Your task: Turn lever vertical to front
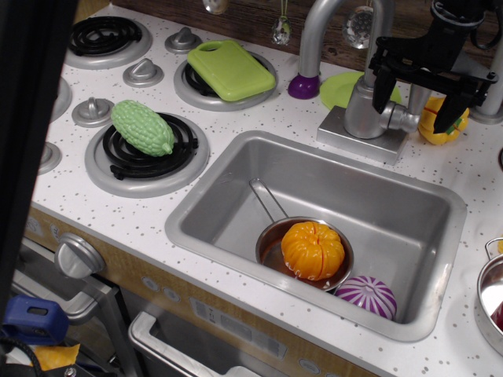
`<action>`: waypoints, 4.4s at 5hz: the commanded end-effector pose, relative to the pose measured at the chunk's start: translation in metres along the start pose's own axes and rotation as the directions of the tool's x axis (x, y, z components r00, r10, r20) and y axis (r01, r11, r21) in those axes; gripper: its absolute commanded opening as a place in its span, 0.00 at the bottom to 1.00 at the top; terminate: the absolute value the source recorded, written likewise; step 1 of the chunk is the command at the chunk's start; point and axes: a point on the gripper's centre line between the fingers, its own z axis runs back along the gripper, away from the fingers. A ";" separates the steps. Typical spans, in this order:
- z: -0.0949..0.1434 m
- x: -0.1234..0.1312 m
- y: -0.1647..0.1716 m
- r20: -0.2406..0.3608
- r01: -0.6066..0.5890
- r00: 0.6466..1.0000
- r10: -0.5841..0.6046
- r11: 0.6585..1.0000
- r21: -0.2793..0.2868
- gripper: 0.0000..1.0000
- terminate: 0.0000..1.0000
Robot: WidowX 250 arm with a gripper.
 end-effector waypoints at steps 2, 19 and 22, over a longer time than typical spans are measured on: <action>0.000 0.010 -0.008 0.117 0.000 0.993 -0.011 0.996 0.091 1.00 0.00; -0.005 -0.007 -0.007 0.232 -0.166 0.959 0.163 0.986 -0.010 1.00 0.00; -0.008 0.000 -0.005 0.224 -0.142 0.964 0.144 0.990 -0.023 1.00 0.00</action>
